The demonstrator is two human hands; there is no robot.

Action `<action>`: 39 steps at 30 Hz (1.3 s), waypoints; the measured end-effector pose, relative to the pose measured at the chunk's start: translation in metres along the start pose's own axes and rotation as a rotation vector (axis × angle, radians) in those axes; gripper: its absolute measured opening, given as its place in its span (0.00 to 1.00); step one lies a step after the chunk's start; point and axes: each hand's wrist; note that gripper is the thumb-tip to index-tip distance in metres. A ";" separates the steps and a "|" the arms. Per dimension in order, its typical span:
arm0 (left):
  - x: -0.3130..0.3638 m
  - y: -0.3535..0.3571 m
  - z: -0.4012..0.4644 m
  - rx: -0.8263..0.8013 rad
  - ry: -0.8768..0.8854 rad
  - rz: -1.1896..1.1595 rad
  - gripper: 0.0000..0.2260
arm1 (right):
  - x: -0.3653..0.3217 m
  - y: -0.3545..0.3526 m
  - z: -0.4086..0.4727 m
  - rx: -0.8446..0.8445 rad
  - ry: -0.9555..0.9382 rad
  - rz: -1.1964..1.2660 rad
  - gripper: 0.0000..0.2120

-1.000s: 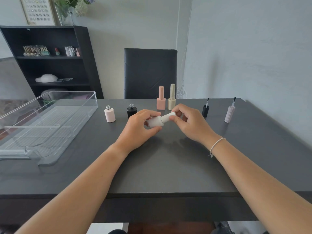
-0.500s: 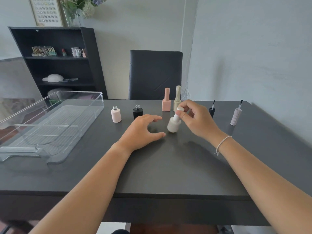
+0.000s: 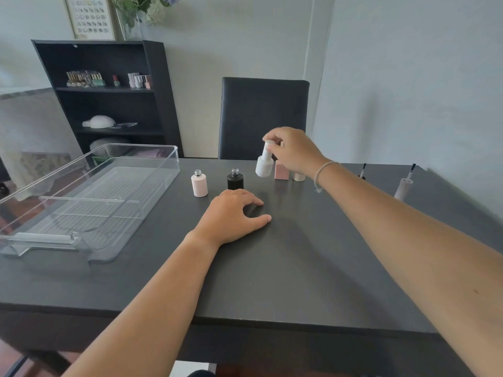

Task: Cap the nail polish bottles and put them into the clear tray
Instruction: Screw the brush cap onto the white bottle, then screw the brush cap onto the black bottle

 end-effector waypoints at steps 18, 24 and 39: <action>-0.001 0.002 0.001 0.018 0.006 -0.006 0.17 | 0.009 0.031 0.017 0.025 0.035 -0.321 0.15; -0.001 0.002 0.002 0.019 0.007 -0.022 0.15 | 0.006 0.022 0.008 0.053 0.027 -0.279 0.15; -0.005 0.000 0.018 0.452 -0.319 -0.201 0.21 | 0.068 -0.063 -0.089 0.554 0.323 -0.012 0.22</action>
Point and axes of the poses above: each hand's wrist, its own z-axis towards the middle knuckle, its own y-axis out of the palm, x = y × z, and after that the axes turned 11 degrees about x, right-handed
